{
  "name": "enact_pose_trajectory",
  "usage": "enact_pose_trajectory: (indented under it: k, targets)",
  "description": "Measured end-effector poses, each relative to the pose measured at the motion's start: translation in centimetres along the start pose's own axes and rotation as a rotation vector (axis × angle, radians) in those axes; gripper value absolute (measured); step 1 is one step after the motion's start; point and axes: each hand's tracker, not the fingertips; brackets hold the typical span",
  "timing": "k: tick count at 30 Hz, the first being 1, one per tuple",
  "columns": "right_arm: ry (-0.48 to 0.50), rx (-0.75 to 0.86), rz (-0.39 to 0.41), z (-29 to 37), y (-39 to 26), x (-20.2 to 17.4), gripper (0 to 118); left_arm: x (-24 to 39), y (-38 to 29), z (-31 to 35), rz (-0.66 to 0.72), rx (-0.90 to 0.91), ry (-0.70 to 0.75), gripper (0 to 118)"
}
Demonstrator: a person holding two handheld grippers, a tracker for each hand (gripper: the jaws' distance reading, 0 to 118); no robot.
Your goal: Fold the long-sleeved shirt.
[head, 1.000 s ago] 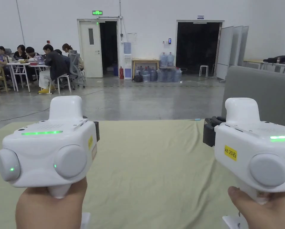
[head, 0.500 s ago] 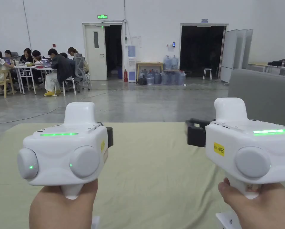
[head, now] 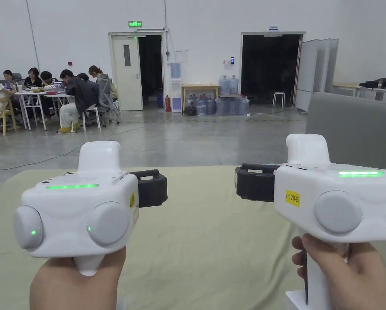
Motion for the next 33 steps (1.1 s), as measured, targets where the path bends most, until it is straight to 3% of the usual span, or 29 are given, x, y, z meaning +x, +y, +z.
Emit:
enact_pose_trajectory:
  k: [4,33]
  targets:
    - [-0.069,-0.002,0.016,0.0,-0.1,-0.7,118,0.0,0.1,0.1,-0.021,0.032,0.000,118]
    - [-0.060,0.007,0.010,0.7,-0.7,-1.5,118,-0.3,0.1,0.3,0.008,0.006,-0.020,118]
